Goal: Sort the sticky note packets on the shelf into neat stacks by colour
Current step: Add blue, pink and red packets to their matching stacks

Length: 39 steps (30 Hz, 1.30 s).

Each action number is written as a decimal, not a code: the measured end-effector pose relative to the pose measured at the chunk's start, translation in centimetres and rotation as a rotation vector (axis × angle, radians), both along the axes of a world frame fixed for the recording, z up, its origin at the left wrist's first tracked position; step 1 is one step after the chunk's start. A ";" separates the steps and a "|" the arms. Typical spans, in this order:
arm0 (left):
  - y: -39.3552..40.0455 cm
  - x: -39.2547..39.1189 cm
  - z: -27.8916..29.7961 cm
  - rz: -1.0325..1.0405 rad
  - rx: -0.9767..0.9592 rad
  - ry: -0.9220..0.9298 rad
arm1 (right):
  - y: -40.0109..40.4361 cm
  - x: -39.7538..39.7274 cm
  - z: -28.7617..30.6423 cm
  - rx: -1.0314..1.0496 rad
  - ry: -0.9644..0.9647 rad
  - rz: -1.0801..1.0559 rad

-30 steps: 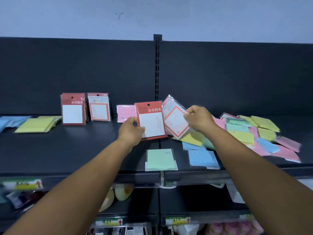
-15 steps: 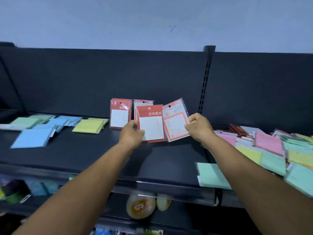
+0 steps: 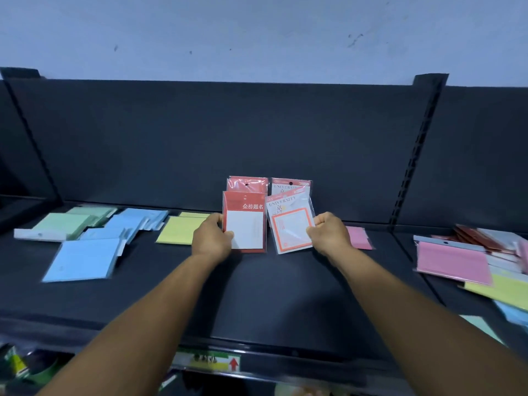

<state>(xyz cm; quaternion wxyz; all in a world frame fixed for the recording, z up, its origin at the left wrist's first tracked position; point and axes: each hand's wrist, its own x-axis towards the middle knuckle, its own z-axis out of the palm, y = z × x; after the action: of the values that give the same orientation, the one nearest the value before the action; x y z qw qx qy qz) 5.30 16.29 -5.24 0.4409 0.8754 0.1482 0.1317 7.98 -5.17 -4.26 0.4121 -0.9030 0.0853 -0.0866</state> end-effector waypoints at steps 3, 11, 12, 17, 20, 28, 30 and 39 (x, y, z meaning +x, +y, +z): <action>0.8 1.8 -0.1 -0.022 0.058 -0.008 | 0.8 1.3 -0.4 -0.050 0.006 -0.022; 1.7 5.5 0.0 -0.083 0.270 -0.040 | 1.8 3.7 -0.7 -0.126 -0.047 -0.099; 1.7 5.8 0.0 -0.086 0.284 -0.036 | 1.8 3.9 -0.8 -0.133 -0.050 -0.107; 1.5 6.0 -0.1 -0.069 0.303 -0.040 | 1.9 4.1 -1.1 -0.153 -0.041 -0.135; 1.3 5.5 0.2 -0.067 0.326 -0.039 | 2.2 3.5 -1.0 -0.155 -0.041 -0.153; -1.2 2.7 1.0 -0.235 0.502 -0.085 | 2.0 0.9 0.4 -0.269 -0.094 -0.082; -2.2 1.8 1.2 -0.305 0.564 -0.090 | 1.5 -0.2 0.8 -0.347 -0.105 -0.030; -7.8 -1.3 1.9 -0.582 0.857 -0.100 | -2.4 -5.9 1.5 -0.682 0.002 0.146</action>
<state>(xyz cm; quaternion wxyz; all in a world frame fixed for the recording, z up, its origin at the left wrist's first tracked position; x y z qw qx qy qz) 3.99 8.49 -3.34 0.0677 0.9750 -0.1897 0.0942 2.09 -7.59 -2.80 0.0919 -0.9925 -0.0127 -0.0793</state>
